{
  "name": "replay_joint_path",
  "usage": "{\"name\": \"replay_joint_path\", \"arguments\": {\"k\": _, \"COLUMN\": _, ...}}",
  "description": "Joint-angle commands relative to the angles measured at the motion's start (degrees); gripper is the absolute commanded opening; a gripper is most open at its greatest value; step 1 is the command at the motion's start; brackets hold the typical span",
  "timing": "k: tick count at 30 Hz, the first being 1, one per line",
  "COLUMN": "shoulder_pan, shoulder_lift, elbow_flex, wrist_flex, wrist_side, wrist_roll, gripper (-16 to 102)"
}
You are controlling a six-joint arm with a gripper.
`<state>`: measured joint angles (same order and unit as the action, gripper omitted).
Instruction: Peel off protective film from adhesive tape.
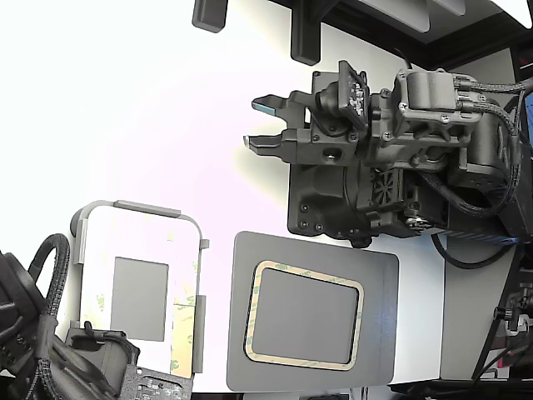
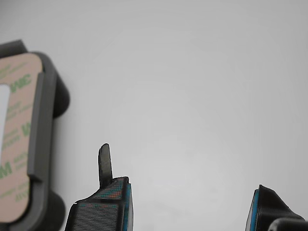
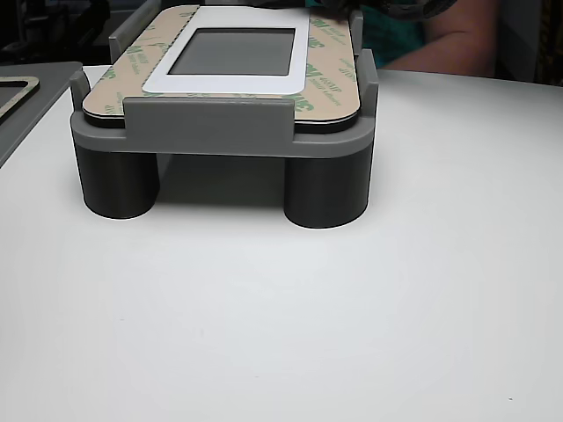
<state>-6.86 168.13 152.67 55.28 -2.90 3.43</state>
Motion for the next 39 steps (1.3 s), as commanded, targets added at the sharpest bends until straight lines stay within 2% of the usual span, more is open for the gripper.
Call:
{"name": "replay_joint_path", "arguments": {"k": 1, "shoulder_pan": -2.0, "shoulder_lift": 1.2, "elbow_flex": -1.4, "wrist_flex": -0.4, "wrist_side": 0.3, "wrist_roll": 0.8, "gripper": 100}}
{"name": "replay_joint_path", "arguments": {"k": 8, "shoulder_pan": -1.8, "shoulder_lift": 1.2, "elbow_flex": -1.4, "wrist_flex": -0.4, "wrist_side": -1.8, "wrist_roll": -0.7, "gripper": 100}}
{"name": "replay_joint_path", "arguments": {"k": 12, "shoulder_pan": -1.8, "shoulder_lift": 1.1, "elbow_flex": -1.9, "wrist_flex": -0.4, "wrist_side": -1.5, "wrist_roll": -0.8, "gripper": 100}}
{"name": "replay_joint_path", "arguments": {"k": 20, "shoulder_pan": 4.0, "shoulder_lift": -5.4, "elbow_flex": -10.3, "wrist_flex": -0.2, "wrist_side": 1.8, "wrist_roll": -2.5, "gripper": 99}}
{"name": "replay_joint_path", "arguments": {"k": 21, "shoulder_pan": 5.2, "shoulder_lift": -6.4, "elbow_flex": -11.8, "wrist_flex": 0.2, "wrist_side": 2.8, "wrist_roll": -3.4, "gripper": 95}}
{"name": "replay_joint_path", "arguments": {"k": 22, "shoulder_pan": 6.2, "shoulder_lift": -7.6, "elbow_flex": -13.3, "wrist_flex": 0.9, "wrist_side": 2.6, "wrist_roll": -6.7, "gripper": 91}}
{"name": "replay_joint_path", "arguments": {"k": 25, "shoulder_pan": 6.6, "shoulder_lift": -11.2, "elbow_flex": -16.0, "wrist_flex": 1.3, "wrist_side": 0.6, "wrist_roll": -15.4, "gripper": 93}}
{"name": "replay_joint_path", "arguments": {"k": 28, "shoulder_pan": 6.7, "shoulder_lift": -14.5, "elbow_flex": -18.8, "wrist_flex": 2.4, "wrist_side": -0.7, "wrist_roll": -23.3, "gripper": 69}}
{"name": "replay_joint_path", "arguments": {"k": 29, "shoulder_pan": 6.8, "shoulder_lift": -15.3, "elbow_flex": -19.4, "wrist_flex": 2.5, "wrist_side": -1.1, "wrist_roll": -25.5, "gripper": 57}}
{"name": "replay_joint_path", "arguments": {"k": 31, "shoulder_pan": 7.3, "shoulder_lift": -15.5, "elbow_flex": -19.4, "wrist_flex": 2.3, "wrist_side": -1.7, "wrist_roll": -31.0, "gripper": 25}}
{"name": "replay_joint_path", "arguments": {"k": 32, "shoulder_pan": 7.8, "shoulder_lift": -14.9, "elbow_flex": -18.7, "wrist_flex": 1.4, "wrist_side": -1.4, "wrist_roll": -33.3, "gripper": 2}}
{"name": "replay_joint_path", "arguments": {"k": 33, "shoulder_pan": 8.2, "shoulder_lift": -14.4, "elbow_flex": -18.1, "wrist_flex": 0.6, "wrist_side": -1.2, "wrist_roll": -35.5, "gripper": -10}}
{"name": "replay_joint_path", "arguments": {"k": 39, "shoulder_pan": 8.5, "shoulder_lift": -14.4, "elbow_flex": -14.8, "wrist_flex": -3.7, "wrist_side": -3.3, "wrist_roll": -52.6, "gripper": -10}}
